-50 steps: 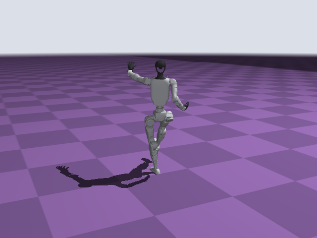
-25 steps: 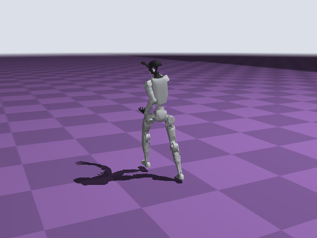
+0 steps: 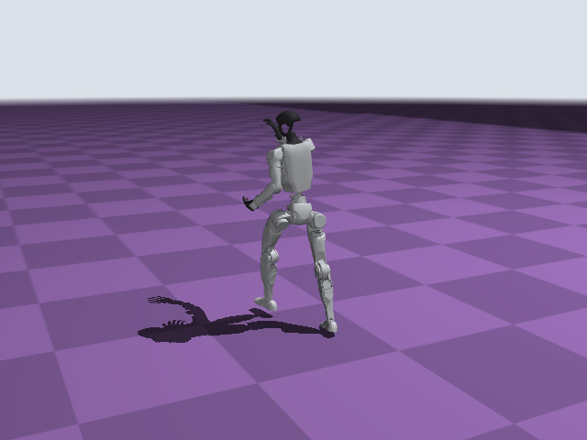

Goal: Kungfu

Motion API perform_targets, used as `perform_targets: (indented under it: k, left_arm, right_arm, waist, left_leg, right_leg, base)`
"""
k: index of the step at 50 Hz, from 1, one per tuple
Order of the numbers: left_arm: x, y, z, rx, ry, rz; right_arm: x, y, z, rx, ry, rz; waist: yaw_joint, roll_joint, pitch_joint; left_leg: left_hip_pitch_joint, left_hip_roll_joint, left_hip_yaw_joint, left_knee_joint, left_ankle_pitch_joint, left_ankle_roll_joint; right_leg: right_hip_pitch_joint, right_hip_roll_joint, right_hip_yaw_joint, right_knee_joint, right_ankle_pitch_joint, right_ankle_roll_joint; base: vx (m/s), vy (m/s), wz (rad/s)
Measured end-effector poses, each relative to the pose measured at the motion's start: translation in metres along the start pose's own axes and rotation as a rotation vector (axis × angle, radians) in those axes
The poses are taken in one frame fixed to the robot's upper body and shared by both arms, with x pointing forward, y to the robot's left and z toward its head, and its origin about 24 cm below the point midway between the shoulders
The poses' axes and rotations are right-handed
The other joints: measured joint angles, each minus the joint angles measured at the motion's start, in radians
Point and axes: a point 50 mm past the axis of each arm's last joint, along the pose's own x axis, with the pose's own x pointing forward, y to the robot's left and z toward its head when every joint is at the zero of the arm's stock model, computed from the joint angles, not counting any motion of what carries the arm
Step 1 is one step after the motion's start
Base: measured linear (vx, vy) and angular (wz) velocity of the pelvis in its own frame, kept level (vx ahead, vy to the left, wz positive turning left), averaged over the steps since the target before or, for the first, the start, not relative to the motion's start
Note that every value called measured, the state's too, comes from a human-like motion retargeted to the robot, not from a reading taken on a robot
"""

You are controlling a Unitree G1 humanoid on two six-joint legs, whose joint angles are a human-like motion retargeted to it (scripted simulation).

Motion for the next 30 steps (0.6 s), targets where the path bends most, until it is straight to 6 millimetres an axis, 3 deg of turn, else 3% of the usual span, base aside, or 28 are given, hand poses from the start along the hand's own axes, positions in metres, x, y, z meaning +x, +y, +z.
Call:
perform_targets:
  k: [4,7,10,12,13,16,19,21,23,25,28,30]
  left_arm:
    - [0.014,0.031,0.041,0.308,0.017,0.13]
    - [0.031,0.042,0.064,0.503,0.055,0.184]
    - [0.06,0.034,0.08,0.571,0.037,0.165]
    - [0.085,0.019,0.097,0.577,-0.022,0.118]
    - [0.098,0.008,0.106,0.58,-0.059,0.084]
    - [0.133,-0.037,0.137,0.616,-0.202,-0.066]
    - [0.158,-0.105,0.169,0.674,-0.404,-0.277]
    - [0.163,-0.154,0.189,0.695,-0.576,-0.419]
    - [0.157,-0.198,0.211,0.698,-0.766,-0.532]
    - [0.141,-0.234,0.235,0.698,-0.967,-0.614]
    - [0.112,-0.27,0.26,0.695,-1.23,-0.696]
    - [0.098,-0.286,0.267,0.687,-1.345,-0.737]
  right_arm:
    - [-0.007,0.007,0.017,0.209,-0.087,-0.01]
    - [-0.013,0.02,0.037,0.367,-0.167,0.033]
    - [-0.02,0.038,0.069,0.563,-0.265,0.125]
    - [-0.026,0.047,0.093,0.738,-0.329,0.206]
    - [-0.03,0.051,0.106,0.835,-0.359,0.251]
    - [-0.042,0.056,0.143,1.113,-0.473,0.404]
    - [-0.055,0.055,0.178,1.314,-0.607,0.535]
    - [-0.066,0.051,0.197,1.417,-0.686,0.589]
    - [-0.078,0.048,0.212,1.502,-0.752,0.624]
    - [-0.089,0.041,0.223,1.567,-0.818,0.636]
    - [-0.096,0.031,0.231,1.6,-0.892,0.624]
    - [-0.094,0.022,0.233,1.599,-0.933,0.616]
  waist:
    - [0.01,0.013,-0.03]
    - [0.014,0.025,-0.046]
    - [-0.013,0.07,-0.072]
    - [-0.044,0.11,-0.093]
    - [-0.058,0.126,-0.101]
    - [-0.112,0.156,-0.099]
    - [-0.165,0.175,-0.08]
    - [-0.196,0.186,-0.061]
    - [-0.225,0.191,-0.04]
    - [-0.256,0.194,-0.023]
    - [-0.296,0.193,-0.002]
    - [-0.318,0.191,0.011]
  left_leg:
    - [0.001,0.037,-0.079,0.011,-0.019,-0.032]
    - [0.028,0.067,-0.127,0.012,-0.048,-0.053]
    - [0.096,0.101,-0.132,-0.022,-0.079,-0.052]
    - [0.143,0.101,-0.131,-0.054,-0.093,-0.034]
    - [0.17,0.098,-0.129,-0.069,-0.1,-0.025]
    - [0.261,0.061,-0.139,-0.115,-0.119,0.003]
    - [0.365,-0.008,-0.16,-0.173,-0.137,0.05]
    - [0.446,-0.073,-0.171,-0.217,-0.147,0.093]
    - [0.529,-0.139,-0.172,-0.258,-0.157,0.13]
    - [0.594,-0.169,-0.177,-0.283,-0.168,0.139]
    - [0.675,-0.198,-0.184,-0.3,-0.194,0.148]
    - [0.729,-0.213,-0.19,-0.308,-0.212,0.157]
  right_leg:
    - [-0.018,0.068,0.008,0.011,0.161,0.007]
    - [-0.045,0.092,-0.018,0.078,0.326,0.007]
    - [-0.092,0.102,-0.076,0.206,0.502,0.007]
    - [-0.135,0.094,-0.104,0.318,0.58,0.007]
    - [-0.16,0.094,-0.101,0.374,0.591,0.007]
    - [-0.253,0.136,-0.012,0.495,0.41,0.007]
    - [-0.332,0.153,0.068,0.499,0.257,0.007]
    - [-0.369,0.118,0.111,0.45,0.186,0.007]
    - [-0.404,0.051,0.119,0.387,0.138,-0.018]
    - [-0.446,0.019,0.107,0.304,0.12,-0.087]
    - [-0.499,0.007,0.118,0.153,0.179,-0.161]
    - [-0.529,0.004,0.118,0.062,0.252,-0.168]
  base:
    - [0.34,-0.09,-0.46]
    - [0.37,-0.09,-0.67]
    - [0.46,0.13,-0.36]
    - [0.5,0.34,0.0]
    - [0.56,0.32,0.21]
    - [0.57,0.21,0.59]
    - [0.49,0.26,0.91]
    - [0.44,0.46,0.87]
    - [0.57,0.43,0.71]
    - [0.57,0.13,0.65]
    - [0.52,-0.03,0.61]
    - [0.52,-0.08,0.55]
